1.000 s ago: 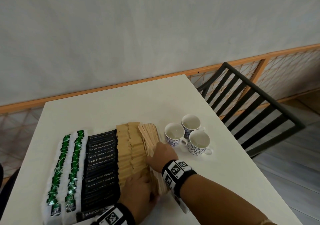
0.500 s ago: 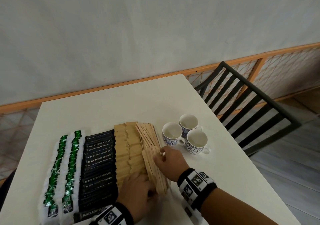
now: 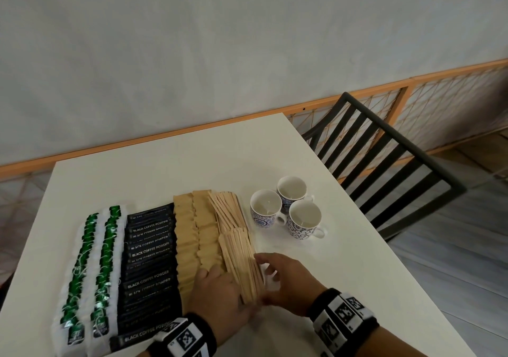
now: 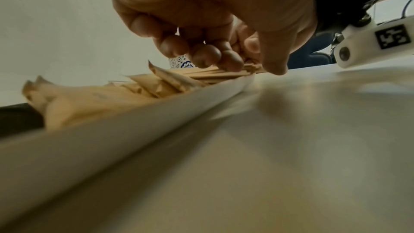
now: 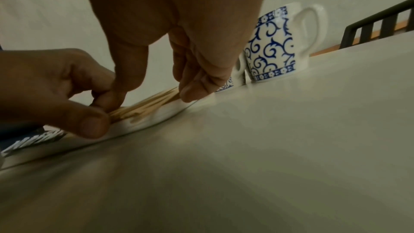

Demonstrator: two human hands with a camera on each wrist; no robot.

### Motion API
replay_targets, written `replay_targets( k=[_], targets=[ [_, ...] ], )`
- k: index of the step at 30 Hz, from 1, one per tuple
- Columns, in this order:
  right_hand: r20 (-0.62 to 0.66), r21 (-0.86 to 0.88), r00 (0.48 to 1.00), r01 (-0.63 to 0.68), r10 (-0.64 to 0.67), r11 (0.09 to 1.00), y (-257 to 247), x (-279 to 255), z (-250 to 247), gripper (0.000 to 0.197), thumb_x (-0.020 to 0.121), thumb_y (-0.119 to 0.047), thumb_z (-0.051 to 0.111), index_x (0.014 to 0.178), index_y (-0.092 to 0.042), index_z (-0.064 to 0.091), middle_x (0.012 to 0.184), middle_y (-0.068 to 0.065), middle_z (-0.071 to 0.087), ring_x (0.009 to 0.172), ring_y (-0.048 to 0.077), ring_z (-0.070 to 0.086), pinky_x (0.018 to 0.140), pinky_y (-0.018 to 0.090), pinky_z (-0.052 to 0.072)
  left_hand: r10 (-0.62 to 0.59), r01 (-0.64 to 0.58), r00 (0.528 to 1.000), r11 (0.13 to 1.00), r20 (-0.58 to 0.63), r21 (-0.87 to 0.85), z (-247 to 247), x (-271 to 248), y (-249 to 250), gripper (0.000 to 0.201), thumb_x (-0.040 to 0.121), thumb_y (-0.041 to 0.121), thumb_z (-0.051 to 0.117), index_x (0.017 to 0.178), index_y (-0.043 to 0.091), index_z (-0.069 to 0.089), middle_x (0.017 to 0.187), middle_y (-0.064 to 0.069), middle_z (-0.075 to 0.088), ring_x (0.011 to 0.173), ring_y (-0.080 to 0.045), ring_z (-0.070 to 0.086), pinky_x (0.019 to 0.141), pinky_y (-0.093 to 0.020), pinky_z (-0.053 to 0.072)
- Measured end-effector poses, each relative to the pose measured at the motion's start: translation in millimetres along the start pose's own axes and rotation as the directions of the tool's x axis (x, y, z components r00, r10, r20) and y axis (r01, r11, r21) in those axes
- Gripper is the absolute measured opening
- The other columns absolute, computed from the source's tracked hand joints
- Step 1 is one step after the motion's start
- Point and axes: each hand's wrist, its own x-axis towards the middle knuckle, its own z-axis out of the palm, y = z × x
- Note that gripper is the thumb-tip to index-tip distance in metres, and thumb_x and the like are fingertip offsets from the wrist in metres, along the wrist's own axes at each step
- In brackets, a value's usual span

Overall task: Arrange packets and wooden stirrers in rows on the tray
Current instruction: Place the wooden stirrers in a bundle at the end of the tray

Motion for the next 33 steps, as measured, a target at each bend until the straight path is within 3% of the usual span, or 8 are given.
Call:
replay_targets(
  k=[4,6,8,12,17,19,24,33],
  targets=[
    [0.092,-0.09,0.994,0.063,-0.055,0.994,4,-5,1,0.101,0.066,-0.038,0.085,0.148,-0.033,0.027,0.149,-0.013,0.032,0.124,0.005,0.04,0.104,0.016,0.035,-0.03,0.029,0.999,1.0,-0.043,-0.007,7,3,-2,0.063,0.079,0.072,0.033,0.092,0.023,0.069,0.098,0.009,0.065,0.106,-0.02,0.047,0.088,-0.04,0.026],
    [0.115,-0.151,0.99,0.095,-0.077,0.984,4,-3,3,0.101,0.068,-0.035,0.085,0.149,-0.03,0.025,0.153,-0.011,0.025,0.136,0.009,0.031,0.112,0.018,0.026,-0.023,0.021,0.996,0.999,-0.085,-0.026,11,5,-5,0.055,0.075,0.07,0.04,0.071,0.024,0.069,0.077,0.01,0.064,0.089,-0.019,0.053,0.078,-0.04,0.029],
    [0.114,-0.186,0.989,0.114,-0.094,0.976,5,0,4,0.097,0.071,-0.033,0.083,0.15,-0.026,0.027,0.155,-0.008,0.024,0.138,0.01,0.029,0.111,0.015,0.023,0.008,-0.01,0.994,1.0,-0.107,-0.017,19,7,-6,0.05,0.065,0.07,0.046,0.047,0.026,0.061,0.054,0.014,0.055,0.067,-0.017,0.055,0.066,-0.035,0.026],
    [0.085,-0.197,0.991,0.12,-0.105,0.973,4,8,2,0.081,0.078,-0.03,0.077,0.147,-0.023,0.035,0.153,-0.006,0.031,0.133,0.011,0.038,0.101,0.009,0.024,0.05,-0.053,0.977,0.999,-0.209,-0.009,30,9,-10,0.051,0.064,0.071,0.046,0.04,0.027,0.056,0.048,0.013,0.051,0.059,-0.016,0.054,0.062,-0.035,0.022],
    [0.098,-0.207,0.991,0.109,-0.091,0.972,-2,14,-4,0.074,0.081,-0.022,0.074,0.146,-0.022,0.039,0.152,-0.004,0.035,0.128,0.014,0.045,0.104,0.018,0.035,0.041,-0.043,0.963,0.999,-0.266,0.0,31,10,-11,0.052,0.068,0.069,0.043,0.039,0.027,0.055,0.047,0.015,0.05,0.059,-0.014,0.054,0.063,-0.034,0.021],
    [0.109,-0.215,0.991,0.102,-0.08,0.971,-5,16,-6,0.073,0.081,-0.02,0.074,0.146,-0.021,0.039,0.151,-0.003,0.036,0.123,0.015,0.048,0.101,0.019,0.037,0.033,-0.035,0.964,0.999,-0.264,-0.001,30,10,-10,0.051,0.068,0.069,0.043,0.039,0.028,0.055,0.047,0.016,0.05,0.059,-0.013,0.053,0.064,-0.034,0.026],
    [0.119,-0.173,0.99,0.093,-0.073,0.981,-6,16,-7,0.073,0.08,-0.015,0.075,0.145,-0.022,0.041,0.148,-0.005,0.04,0.089,0.004,0.049,0.081,0.012,0.042,0.025,-0.04,0.958,0.998,-0.287,-0.048,22,7,-7,0.039,0.058,0.063,0.054,0.043,0.027,0.054,0.051,0.015,0.051,0.066,-0.016,0.058,0.059,-0.038,0.045],
    [0.051,-0.165,0.996,0.075,-0.068,0.983,-4,15,-7,0.059,0.083,-0.011,0.07,0.138,-0.018,0.051,0.127,0.002,0.058,0.091,0.012,0.06,0.076,0.008,0.038,0.049,-0.064,0.944,0.997,-0.327,-0.034,17,14,-3,0.044,0.057,0.075,0.05,0.055,0.031,0.05,0.059,0.013,0.051,0.058,-0.015,0.054,0.055,-0.033,0.042]
  ],
)
